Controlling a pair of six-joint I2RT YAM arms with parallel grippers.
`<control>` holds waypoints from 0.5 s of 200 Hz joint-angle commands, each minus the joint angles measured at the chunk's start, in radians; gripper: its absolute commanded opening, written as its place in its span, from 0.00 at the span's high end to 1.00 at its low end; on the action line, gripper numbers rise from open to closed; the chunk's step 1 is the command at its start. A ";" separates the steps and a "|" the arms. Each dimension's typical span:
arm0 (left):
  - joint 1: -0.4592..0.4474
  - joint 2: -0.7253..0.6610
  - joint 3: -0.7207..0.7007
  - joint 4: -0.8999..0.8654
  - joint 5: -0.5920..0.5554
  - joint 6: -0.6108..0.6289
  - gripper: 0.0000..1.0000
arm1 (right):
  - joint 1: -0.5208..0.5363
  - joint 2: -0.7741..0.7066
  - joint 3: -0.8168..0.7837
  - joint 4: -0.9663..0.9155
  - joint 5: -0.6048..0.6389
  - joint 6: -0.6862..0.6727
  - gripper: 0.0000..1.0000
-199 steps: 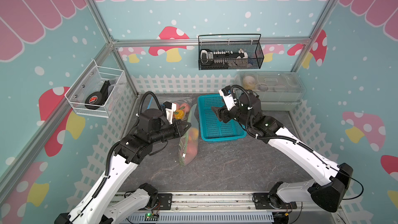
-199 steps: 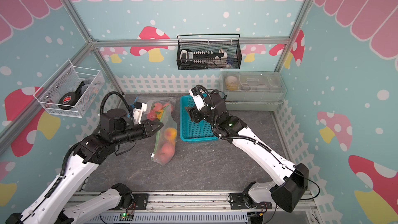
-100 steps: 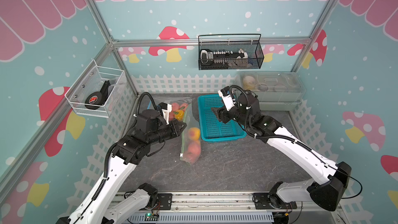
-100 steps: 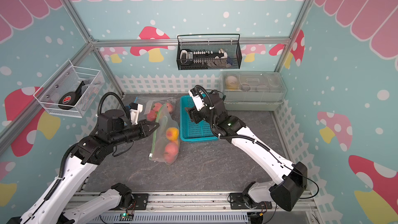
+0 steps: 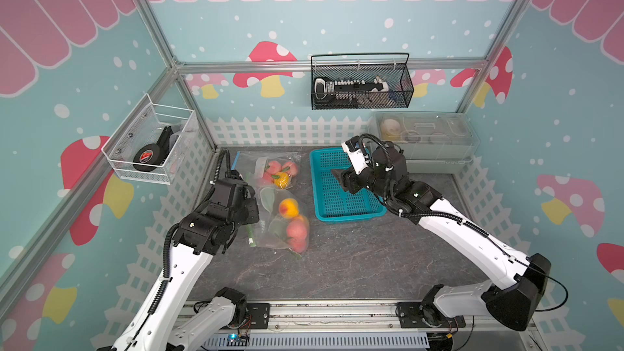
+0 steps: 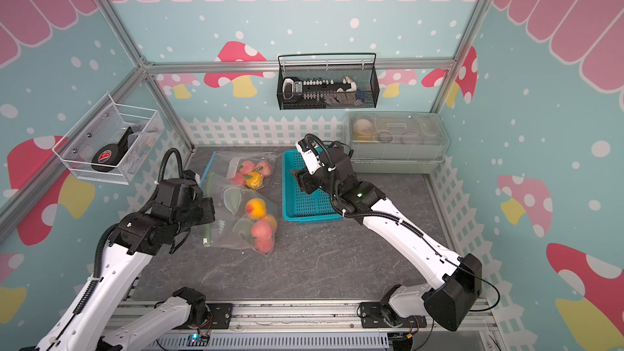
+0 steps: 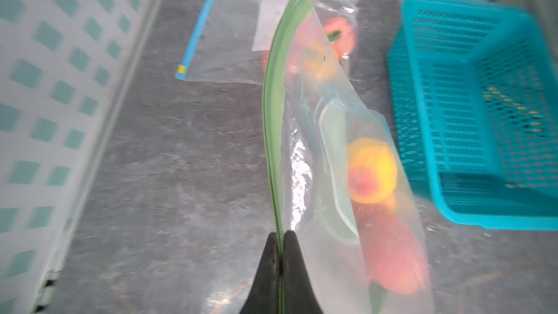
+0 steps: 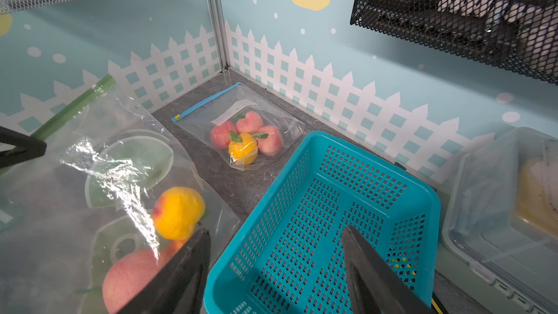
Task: Place the peach in a zip-top bag and seal the zipper
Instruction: Place the zipper food storage bag at the center of the board.
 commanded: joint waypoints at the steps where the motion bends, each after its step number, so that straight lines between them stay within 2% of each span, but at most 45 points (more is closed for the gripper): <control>1: 0.006 -0.003 -0.032 -0.027 -0.291 0.138 1.00 | -0.003 -0.002 0.005 -0.005 0.017 -0.018 0.29; 8: 0.014 -0.004 -0.046 -0.007 -0.330 0.156 1.00 | -0.003 -0.003 0.004 -0.008 0.017 -0.020 0.29; 32: 0.041 -0.016 -0.098 0.120 -0.279 0.271 1.00 | -0.007 -0.002 0.003 -0.007 0.016 -0.020 0.29; 60: 0.050 -0.013 -0.183 0.310 -0.292 0.399 1.00 | -0.010 -0.003 0.000 -0.005 0.012 -0.026 0.29; 100: 0.104 0.045 -0.275 0.508 -0.197 0.550 1.00 | -0.022 -0.004 -0.008 -0.005 0.004 -0.028 0.29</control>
